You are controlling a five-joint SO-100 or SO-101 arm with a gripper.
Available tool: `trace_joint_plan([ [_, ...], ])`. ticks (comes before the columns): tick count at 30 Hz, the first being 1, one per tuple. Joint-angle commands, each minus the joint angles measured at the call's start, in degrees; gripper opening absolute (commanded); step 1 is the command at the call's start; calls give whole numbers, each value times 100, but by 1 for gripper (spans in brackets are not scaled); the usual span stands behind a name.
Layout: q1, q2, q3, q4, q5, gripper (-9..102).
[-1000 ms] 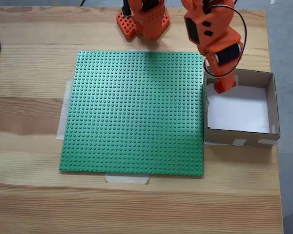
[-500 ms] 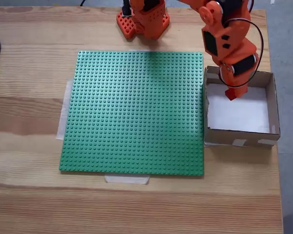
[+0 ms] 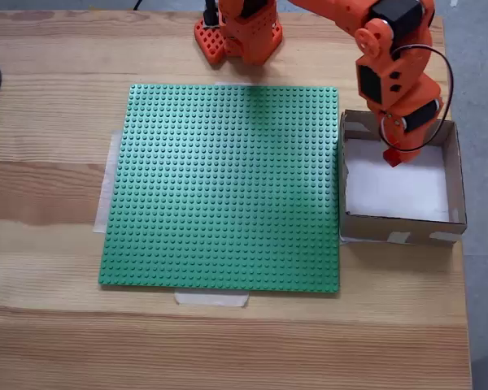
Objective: Pick the red lego block and put it in the box.
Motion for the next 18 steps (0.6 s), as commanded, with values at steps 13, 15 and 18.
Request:
trace_joint_plan([
  [13, -114, -316, -352, -237, 70, -1],
  [15, -114, -343, -352, -264, 62, -1],
  [18, -114, -378, -352, -316, 62, -1],
])
